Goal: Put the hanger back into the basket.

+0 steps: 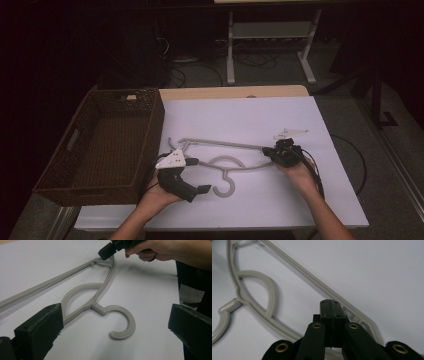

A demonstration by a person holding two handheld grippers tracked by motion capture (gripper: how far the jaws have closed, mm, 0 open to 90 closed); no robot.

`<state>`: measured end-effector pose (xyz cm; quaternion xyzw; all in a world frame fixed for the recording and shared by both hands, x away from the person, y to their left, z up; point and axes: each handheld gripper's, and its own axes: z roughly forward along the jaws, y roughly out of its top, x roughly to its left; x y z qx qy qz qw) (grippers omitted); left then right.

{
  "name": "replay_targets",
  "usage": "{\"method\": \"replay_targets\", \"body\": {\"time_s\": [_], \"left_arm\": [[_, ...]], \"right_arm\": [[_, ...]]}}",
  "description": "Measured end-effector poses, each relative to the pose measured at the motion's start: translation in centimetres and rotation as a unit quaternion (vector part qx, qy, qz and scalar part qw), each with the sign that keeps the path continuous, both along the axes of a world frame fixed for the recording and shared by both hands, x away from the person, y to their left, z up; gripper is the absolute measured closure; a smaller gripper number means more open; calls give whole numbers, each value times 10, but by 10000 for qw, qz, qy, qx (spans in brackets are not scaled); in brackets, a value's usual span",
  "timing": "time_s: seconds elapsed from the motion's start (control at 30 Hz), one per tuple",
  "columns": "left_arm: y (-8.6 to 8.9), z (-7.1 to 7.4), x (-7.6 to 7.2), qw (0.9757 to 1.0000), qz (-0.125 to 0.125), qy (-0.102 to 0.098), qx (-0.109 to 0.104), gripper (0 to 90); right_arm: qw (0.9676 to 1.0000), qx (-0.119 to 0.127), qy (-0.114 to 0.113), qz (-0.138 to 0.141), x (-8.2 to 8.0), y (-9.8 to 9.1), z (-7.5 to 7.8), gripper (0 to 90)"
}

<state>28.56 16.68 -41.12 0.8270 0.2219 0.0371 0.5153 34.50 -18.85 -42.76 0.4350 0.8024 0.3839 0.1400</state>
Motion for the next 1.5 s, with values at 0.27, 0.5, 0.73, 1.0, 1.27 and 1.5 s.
{"method": "replay_targets", "body": {"time_s": [0.27, 0.5, 0.73, 1.0, 1.27, 1.5], "left_arm": [[2, 0, 1, 10000, 9, -9, 0, 0], [2, 0, 1, 10000, 23, 19, -11, 0], [2, 0, 1, 10000, -11, 8, 31, 0], [2, 0, 1, 10000, 11, 12, -9, 0], [3, 0, 2, 10000, -2, 10, 3, 0], [3, 0, 2, 10000, -14, 12, 34, 0]], "right_arm": [[9994, -292, 179, -16, 20, 15, -8, 894], [9976, -567, 387, -36, 26, 21, -14, 895], [9958, -841, 280, -231, 30, 14, -17, 895], [9940, -911, 221, -570, 46, -3, -17, 896], [9906, -1070, 149, -838, 66, -10, -18, 896], [9910, -961, 94, -930, 73, -16, -19, 895]]}}
